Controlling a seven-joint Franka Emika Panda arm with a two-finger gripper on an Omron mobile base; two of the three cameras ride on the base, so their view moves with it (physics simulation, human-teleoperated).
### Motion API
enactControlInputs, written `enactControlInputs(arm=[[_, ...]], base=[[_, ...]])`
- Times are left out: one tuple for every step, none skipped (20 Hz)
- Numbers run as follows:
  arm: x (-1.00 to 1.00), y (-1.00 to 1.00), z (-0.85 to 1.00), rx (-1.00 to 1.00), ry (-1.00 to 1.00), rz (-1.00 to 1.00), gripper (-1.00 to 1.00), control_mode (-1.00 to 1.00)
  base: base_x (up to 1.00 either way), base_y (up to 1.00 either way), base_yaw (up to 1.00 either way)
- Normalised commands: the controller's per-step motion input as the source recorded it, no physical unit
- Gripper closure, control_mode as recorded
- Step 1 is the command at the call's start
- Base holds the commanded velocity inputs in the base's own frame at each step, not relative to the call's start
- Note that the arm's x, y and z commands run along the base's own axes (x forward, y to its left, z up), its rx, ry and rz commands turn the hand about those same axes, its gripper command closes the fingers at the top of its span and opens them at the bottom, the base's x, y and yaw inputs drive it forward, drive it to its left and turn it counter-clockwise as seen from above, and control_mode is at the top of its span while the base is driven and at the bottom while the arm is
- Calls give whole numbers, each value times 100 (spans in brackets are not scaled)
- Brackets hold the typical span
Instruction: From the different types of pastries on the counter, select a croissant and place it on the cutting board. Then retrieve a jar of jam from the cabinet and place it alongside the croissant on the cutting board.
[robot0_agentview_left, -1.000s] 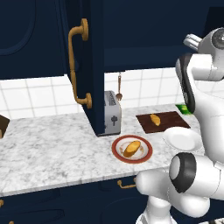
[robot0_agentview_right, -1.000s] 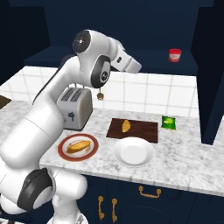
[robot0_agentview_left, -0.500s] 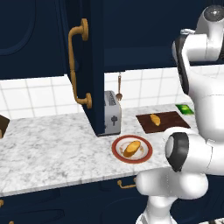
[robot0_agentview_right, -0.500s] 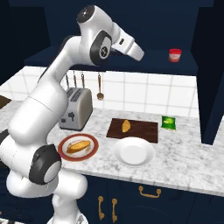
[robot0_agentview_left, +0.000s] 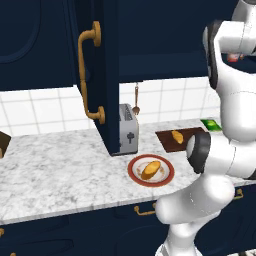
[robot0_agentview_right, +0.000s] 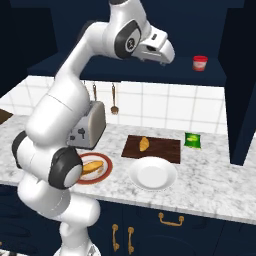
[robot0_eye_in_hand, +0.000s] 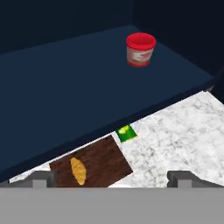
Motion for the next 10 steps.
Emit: enactControlInputs(arm=[[-36,-26,-67,0,-17,0,-100,-100],[-26,-11,-69,0,-27,0,-100,-100],[-29,-5,-59,0,-34,-3,-100,-100],[-26,-6,-49,0,-34,-10,-100,-100],[0,0,-32,0,-30,-11,-100,-100],[0,0,-19,-1,-37,-6,-100,-100],[13,0,-14,-3,-36,-4,-100,-100],[18,0,-24,-7,-33,-3,-100,-100],[41,0,-38,-8,-25,-3,-100,-100],[91,0,-34,-5,-14,-4,-100,-100]], base=[[0,0,0],[0,0,0],[0,0,0],[0,0,0],[0,0,0],[0,0,0],[0,0,0],[0,0,0],[0,0,0],[0,0,0]])
